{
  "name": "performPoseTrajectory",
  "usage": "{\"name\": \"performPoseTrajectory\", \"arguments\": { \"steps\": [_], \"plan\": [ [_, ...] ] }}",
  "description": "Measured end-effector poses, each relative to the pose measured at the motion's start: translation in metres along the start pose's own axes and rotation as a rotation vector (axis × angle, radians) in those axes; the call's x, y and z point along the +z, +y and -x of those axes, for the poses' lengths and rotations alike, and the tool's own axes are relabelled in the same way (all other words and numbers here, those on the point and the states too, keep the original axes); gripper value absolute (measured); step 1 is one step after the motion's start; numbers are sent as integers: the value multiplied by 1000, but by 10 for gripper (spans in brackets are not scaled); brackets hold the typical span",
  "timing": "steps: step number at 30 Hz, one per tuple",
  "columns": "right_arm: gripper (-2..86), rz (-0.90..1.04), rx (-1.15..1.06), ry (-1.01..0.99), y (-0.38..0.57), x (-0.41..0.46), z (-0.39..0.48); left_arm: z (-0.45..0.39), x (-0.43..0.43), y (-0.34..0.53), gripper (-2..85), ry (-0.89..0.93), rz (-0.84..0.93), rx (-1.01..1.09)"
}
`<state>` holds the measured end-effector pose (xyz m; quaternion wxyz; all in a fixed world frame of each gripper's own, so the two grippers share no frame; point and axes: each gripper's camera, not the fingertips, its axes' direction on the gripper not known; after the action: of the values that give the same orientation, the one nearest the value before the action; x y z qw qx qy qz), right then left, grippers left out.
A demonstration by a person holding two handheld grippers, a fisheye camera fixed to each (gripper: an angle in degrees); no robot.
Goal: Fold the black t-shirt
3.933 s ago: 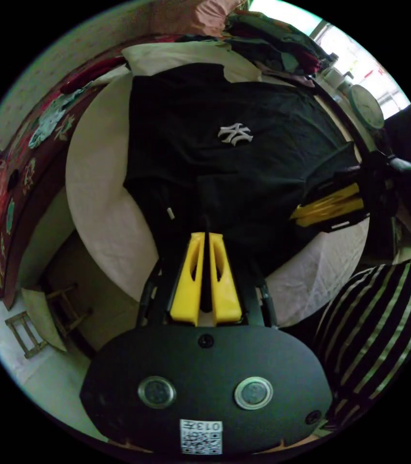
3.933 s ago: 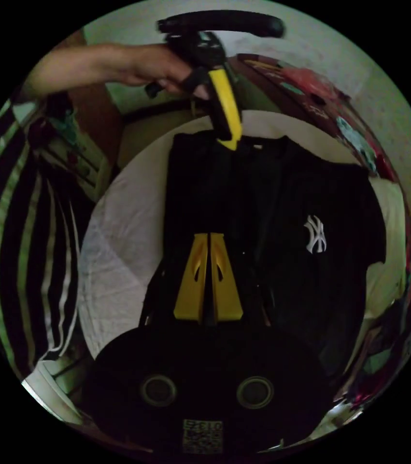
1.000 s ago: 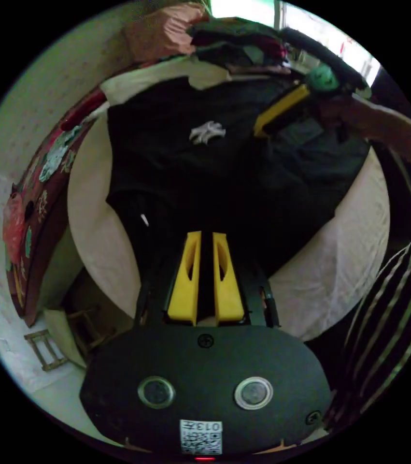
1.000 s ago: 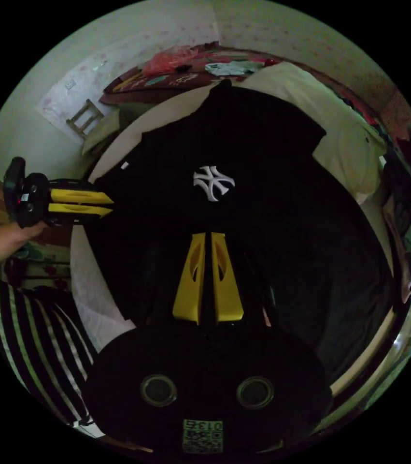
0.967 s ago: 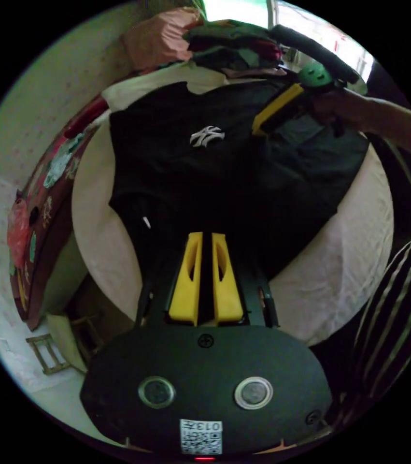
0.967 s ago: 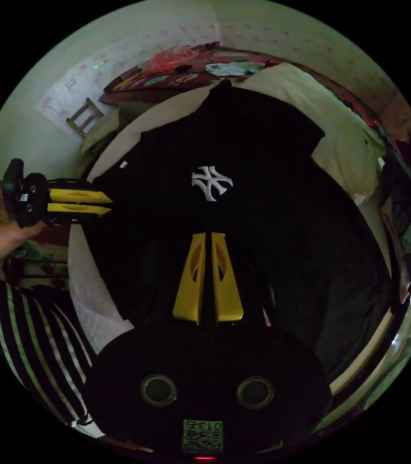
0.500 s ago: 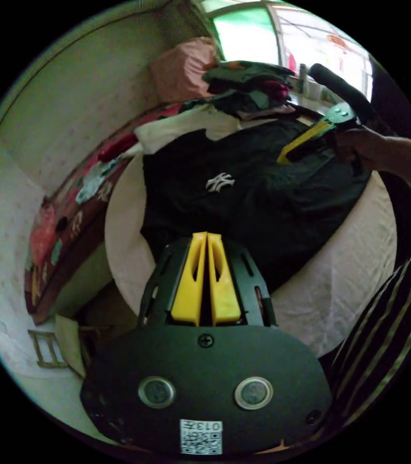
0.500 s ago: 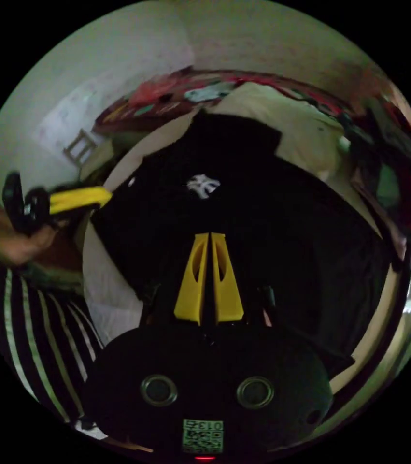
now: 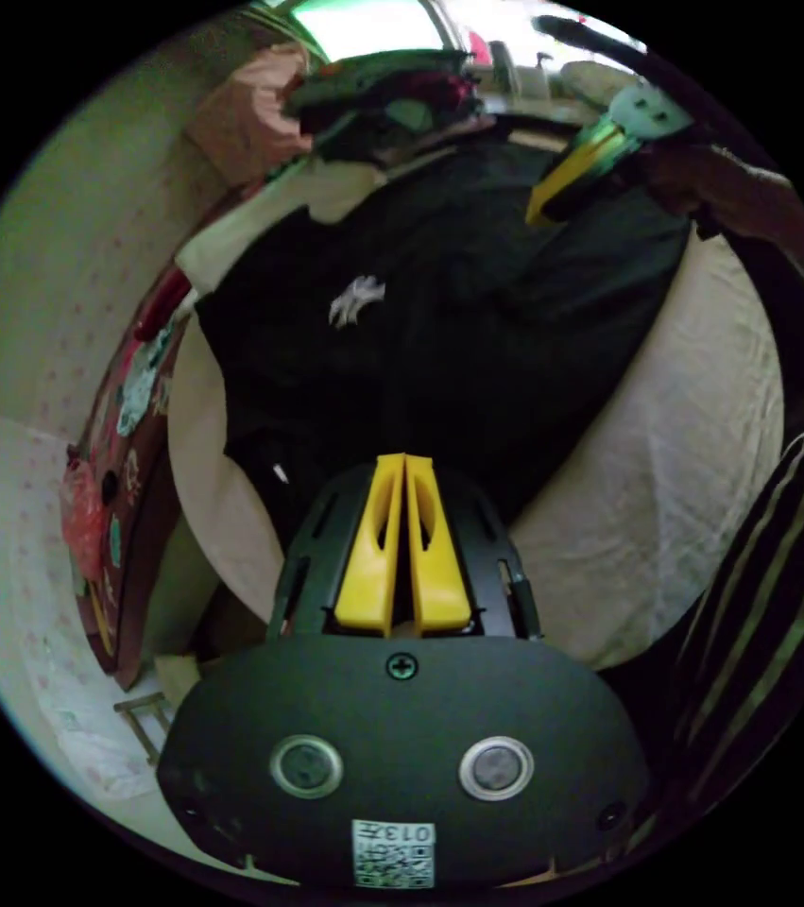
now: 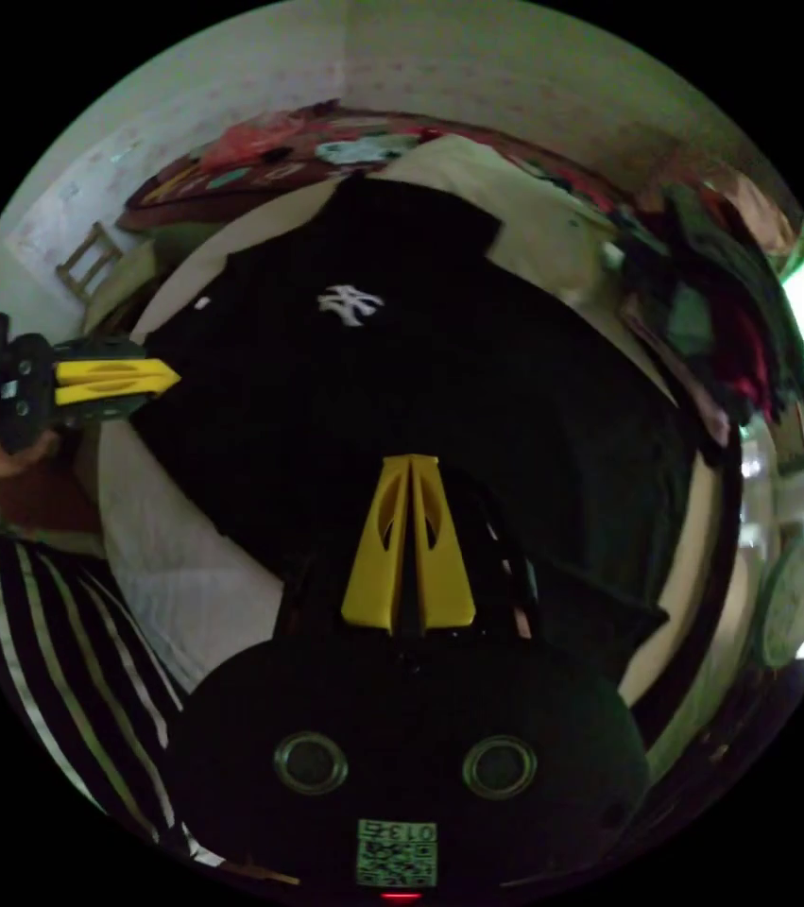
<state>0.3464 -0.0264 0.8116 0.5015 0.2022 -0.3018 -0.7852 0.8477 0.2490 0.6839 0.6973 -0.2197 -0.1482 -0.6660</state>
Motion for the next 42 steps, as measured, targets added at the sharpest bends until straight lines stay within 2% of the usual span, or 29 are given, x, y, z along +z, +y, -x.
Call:
{"name": "performPoseTrajectory", "arguments": {
  "steps": [3,6,8,11,14,16,18,21,26,30,37,42],
  "plan": [
    [3,45,138,105,44,-5,-51,6,15,-17,-3,-76,50,25],
    [3,109,250,185,83,-2,-107,25,39,-21,-3,16,122,-32],
    [3,142,298,206,105,5,-145,39,41,-18,-3,57,96,-99],
    [3,232,298,132,121,24,-182,67,49,-20,-2,150,124,-199],
    [5,223,279,92,126,14,-210,102,56,-26,1,261,191,-299],
    [8,85,257,75,128,-5,-227,131,45,-28,5,260,92,-355],
    [15,3,195,110,124,-17,-245,170,37,-41,22,152,-38,-343],
    [35,-66,102,109,105,-15,-286,229,56,-71,64,55,-47,-354],
    [73,-23,108,101,60,15,-368,320,102,-114,92,218,-28,-505],
    [86,7,181,32,49,32,-417,349,128,-144,137,205,4,-475],
    [76,110,199,33,45,53,-459,377,159,-159,83,260,104,-488],
    [30,90,156,13,48,47,-464,395,160,-158,34,318,113,-510]
  ]
}}
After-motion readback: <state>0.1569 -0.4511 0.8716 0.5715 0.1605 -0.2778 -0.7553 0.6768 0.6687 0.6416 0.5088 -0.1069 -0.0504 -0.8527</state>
